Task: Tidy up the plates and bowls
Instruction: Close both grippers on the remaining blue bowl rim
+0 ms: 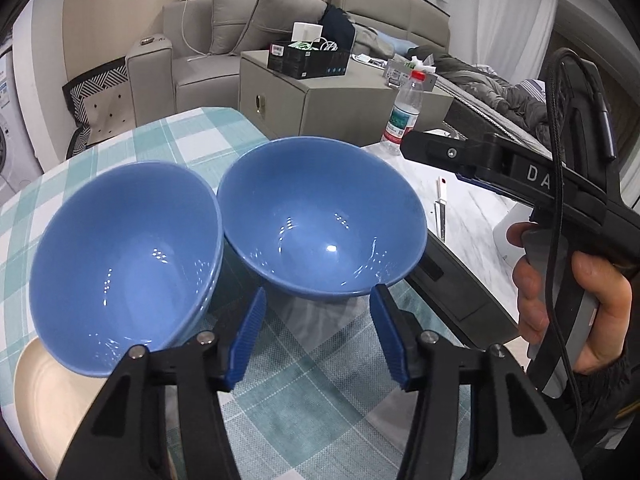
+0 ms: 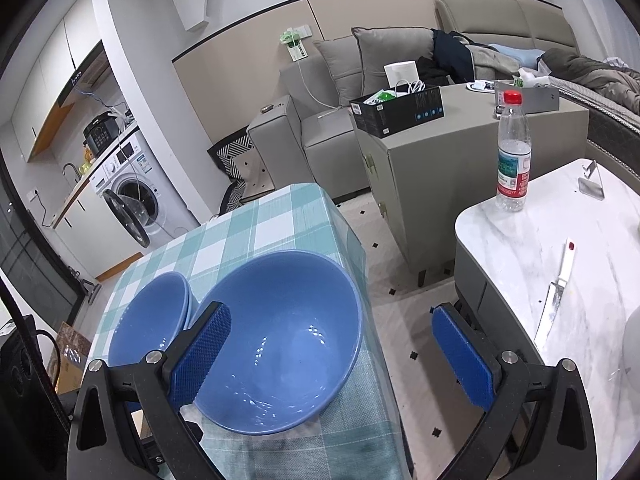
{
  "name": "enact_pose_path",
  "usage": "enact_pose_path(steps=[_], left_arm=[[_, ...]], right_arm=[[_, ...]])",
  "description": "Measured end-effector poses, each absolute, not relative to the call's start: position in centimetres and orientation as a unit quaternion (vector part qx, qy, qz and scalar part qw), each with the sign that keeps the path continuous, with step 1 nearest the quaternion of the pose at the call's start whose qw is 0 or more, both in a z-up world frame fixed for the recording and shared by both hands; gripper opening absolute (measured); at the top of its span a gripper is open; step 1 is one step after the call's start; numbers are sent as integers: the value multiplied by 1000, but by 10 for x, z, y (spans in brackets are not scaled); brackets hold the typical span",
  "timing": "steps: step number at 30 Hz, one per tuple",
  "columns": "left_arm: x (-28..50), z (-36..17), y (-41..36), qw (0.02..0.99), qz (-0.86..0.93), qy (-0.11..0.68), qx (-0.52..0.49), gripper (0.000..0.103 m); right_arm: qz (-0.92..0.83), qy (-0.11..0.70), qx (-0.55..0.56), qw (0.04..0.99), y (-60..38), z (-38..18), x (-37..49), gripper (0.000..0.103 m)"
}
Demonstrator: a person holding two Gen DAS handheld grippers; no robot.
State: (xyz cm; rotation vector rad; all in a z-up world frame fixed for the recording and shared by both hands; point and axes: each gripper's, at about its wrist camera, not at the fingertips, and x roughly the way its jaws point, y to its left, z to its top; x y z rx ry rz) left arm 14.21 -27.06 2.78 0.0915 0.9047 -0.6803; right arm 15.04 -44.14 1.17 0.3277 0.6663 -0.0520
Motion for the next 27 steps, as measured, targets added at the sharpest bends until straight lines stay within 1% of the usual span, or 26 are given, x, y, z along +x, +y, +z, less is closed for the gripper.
enact_pose_path(steps=[7, 9, 11, 12, 16, 18, 20, 22, 23, 27], left_arm=[[155, 20, -275, 843, -310, 439, 28, 54], [158, 19, -275, 843, -309, 439, 18, 54], [160, 20, -275, 846, -304, 438, 18, 54], [160, 19, -275, 846, -302, 438, 18, 54], [164, 19, -274, 850, -293, 437, 13, 54], [166, 19, -276, 850, -292, 438, 11, 54], [169, 18, -278, 851, -288, 438, 10, 54], [170, 17, -280, 852, -286, 438, 13, 54], [171, 17, -280, 853, -284, 439, 13, 54], [170, 16, -282, 855, -283, 433, 18, 53]], right_arm=[[-33, 344, 161, 924, -444, -4, 162, 102], [-34, 351, 163, 922, -446, -10, 165, 100], [-32, 357, 163, 919, -447, -14, 168, 86], [-33, 361, 164, 917, -448, -17, 169, 83], [-32, 367, 158, 916, -447, -21, 171, 74], [-32, 368, 157, 916, -447, -22, 172, 72], [-33, 370, 152, 916, -445, -24, 173, 61], [-34, 373, 148, 915, -444, -25, 174, 57], [-34, 373, 147, 915, -444, -25, 174, 53], [-37, 372, 142, 917, -444, -25, 174, 45]])
